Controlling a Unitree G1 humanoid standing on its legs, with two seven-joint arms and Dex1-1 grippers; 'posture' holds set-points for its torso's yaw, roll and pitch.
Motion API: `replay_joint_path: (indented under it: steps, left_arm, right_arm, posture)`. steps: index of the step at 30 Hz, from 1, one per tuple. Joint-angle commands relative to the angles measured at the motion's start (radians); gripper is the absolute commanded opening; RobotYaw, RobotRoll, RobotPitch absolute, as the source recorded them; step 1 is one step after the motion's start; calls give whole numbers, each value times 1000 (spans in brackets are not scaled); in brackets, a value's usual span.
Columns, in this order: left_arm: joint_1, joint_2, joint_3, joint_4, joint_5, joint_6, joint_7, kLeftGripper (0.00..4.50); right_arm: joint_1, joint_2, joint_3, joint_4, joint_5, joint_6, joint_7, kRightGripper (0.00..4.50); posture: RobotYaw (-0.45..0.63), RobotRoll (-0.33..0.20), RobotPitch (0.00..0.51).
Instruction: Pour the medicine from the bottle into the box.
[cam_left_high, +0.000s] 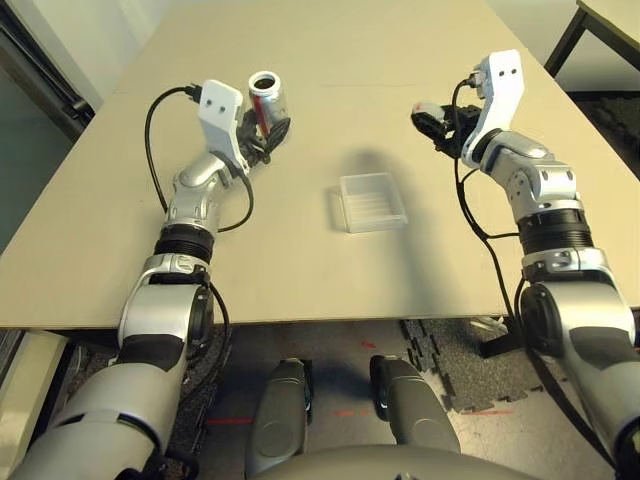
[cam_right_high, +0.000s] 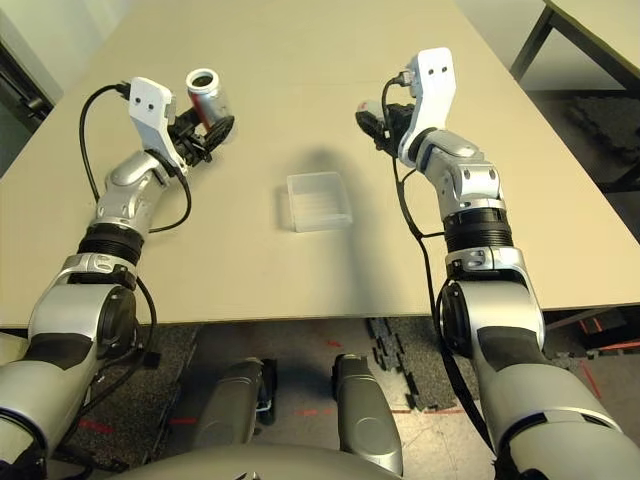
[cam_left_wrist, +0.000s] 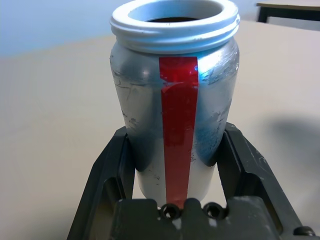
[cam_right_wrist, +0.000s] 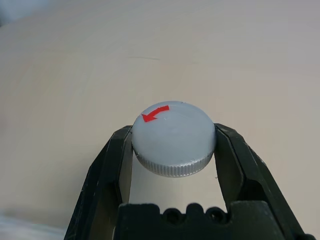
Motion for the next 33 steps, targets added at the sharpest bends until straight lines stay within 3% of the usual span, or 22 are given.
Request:
replay_joint_path:
  steps: [1,12,23,29,33]
  left_arm:
    - [8,-12,18,66,18,-37,44,2510]
    - [34,-48,51,166,26,-65,138,2510]
    - [48,-50,57,169,33,-50,138,2510]
    - [31,-46,64,178,39,-32,147,2510]
    - [-2,-35,70,191,40,-22,149,2510]
  right_arm:
    - [29,7,-21,89,-26,-64,-38,2564]
    - [67,26,-38,278,-53,-149,-99,2564]
    - [67,35,-29,300,-71,-134,-81,2564]
    - [63,26,-30,271,-69,-110,-65,4494]
    - [68,-11,-25,169,-62,-54,-24,4500]
  posture:
    - [37,0,120]
    - [48,0,124]
    - [52,0,131]
    - [49,0,129]
    - [46,0,126]
